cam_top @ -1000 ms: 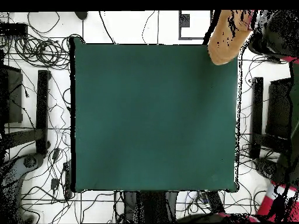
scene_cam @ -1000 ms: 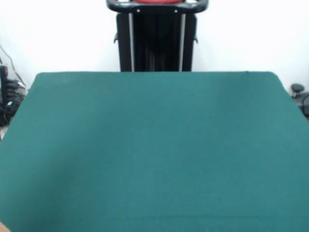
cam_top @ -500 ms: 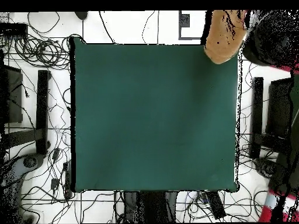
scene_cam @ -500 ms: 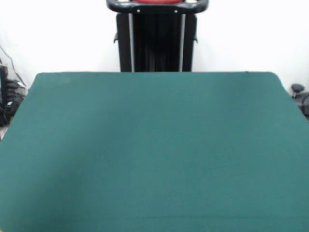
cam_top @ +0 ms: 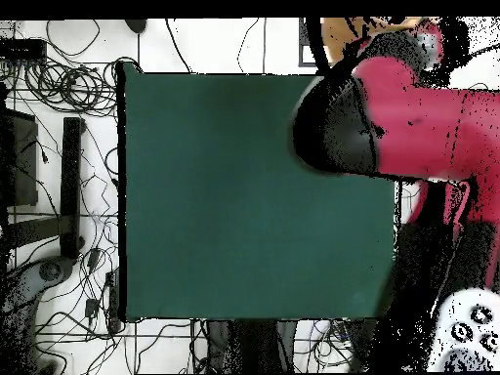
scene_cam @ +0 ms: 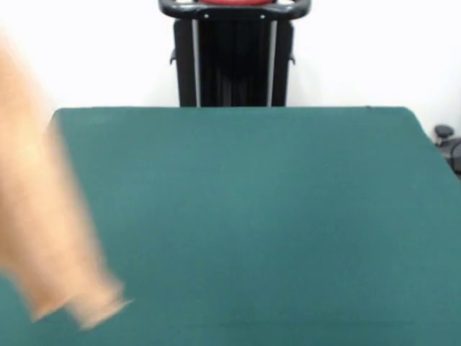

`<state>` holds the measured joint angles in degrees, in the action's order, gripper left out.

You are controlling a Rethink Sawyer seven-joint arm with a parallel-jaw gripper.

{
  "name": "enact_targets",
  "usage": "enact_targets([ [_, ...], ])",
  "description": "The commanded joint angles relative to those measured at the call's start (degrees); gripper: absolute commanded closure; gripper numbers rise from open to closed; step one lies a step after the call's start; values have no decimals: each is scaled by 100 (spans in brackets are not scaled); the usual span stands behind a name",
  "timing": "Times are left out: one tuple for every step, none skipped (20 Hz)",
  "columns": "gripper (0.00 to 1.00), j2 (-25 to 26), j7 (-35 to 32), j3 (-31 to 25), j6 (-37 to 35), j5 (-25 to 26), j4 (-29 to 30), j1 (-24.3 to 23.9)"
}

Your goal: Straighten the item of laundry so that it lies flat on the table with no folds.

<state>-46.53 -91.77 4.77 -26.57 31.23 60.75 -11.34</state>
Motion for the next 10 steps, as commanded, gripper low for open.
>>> enact_targets([
  [100,-321,-2804,1243,296,53,1440,838],
  [100,-333,-2808,1254,273,-26,1504,860],
  [100,-334,-2817,1273,271,-70,1539,878],
  [100,-357,-2824,1249,227,-151,1610,869],
  [100,-364,-2854,1263,222,-177,1642,886],
  [100,-374,-2943,1313,139,-213,1673,939],
  [100,-377,-2992,1351,119,-219,1686,975],
  [100,-363,-3075,1411,114,-205,1682,1030],
  [100,-350,-3157,1471,109,-190,1678,1085],
  [100,-328,-3201,1510,180,-168,1677,1113],
])
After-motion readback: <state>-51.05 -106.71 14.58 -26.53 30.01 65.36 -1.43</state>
